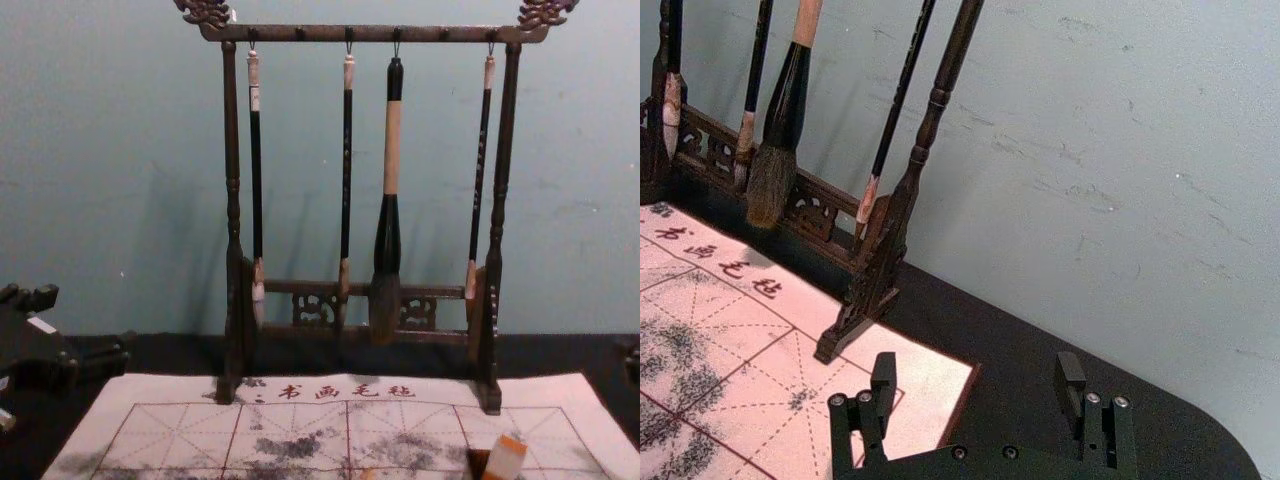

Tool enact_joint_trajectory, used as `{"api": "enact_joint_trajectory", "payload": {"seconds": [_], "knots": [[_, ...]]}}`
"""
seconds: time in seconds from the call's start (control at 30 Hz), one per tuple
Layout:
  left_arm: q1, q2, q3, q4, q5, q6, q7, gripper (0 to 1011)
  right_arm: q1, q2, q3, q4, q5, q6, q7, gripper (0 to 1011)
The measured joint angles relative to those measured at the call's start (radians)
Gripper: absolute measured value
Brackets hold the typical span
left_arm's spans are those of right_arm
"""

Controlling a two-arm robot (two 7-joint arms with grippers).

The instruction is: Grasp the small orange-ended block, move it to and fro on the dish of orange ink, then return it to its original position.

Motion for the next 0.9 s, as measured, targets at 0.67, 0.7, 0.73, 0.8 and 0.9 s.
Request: {"api": "enact_joint_trajectory", "payload": {"seconds": [0.67,0.7,0.73,0.8,0.9], "knots": [[0.000,0.000,0.000,0.000,0.000,0.000,0.000,1001,0.000,0.000,0.000,0.000,0.000,0.000,0.000,1002],[0.000,0.000,0.000,0.000,0.000,0.000,0.000,1001,0.000,0.000,0.000,0.000,0.000,0.000,0.000,1002],[0.000,0.000,0.000,0.000,0.000,0.000,0.000,1001,0.000,0.000,0.000,0.000,0.000,0.000,0.000,1002],[0.000,0.000,0.000,0.000,0.000,0.000,0.000,1001,0.000,0.000,0.000,0.000,0.000,0.000,0.000,1003],[0.000,0.000,0.000,0.000,0.000,0.000,0.000,1001,0.000,0.000,0.000,0.000,0.000,0.000,0.000,1003]]}}
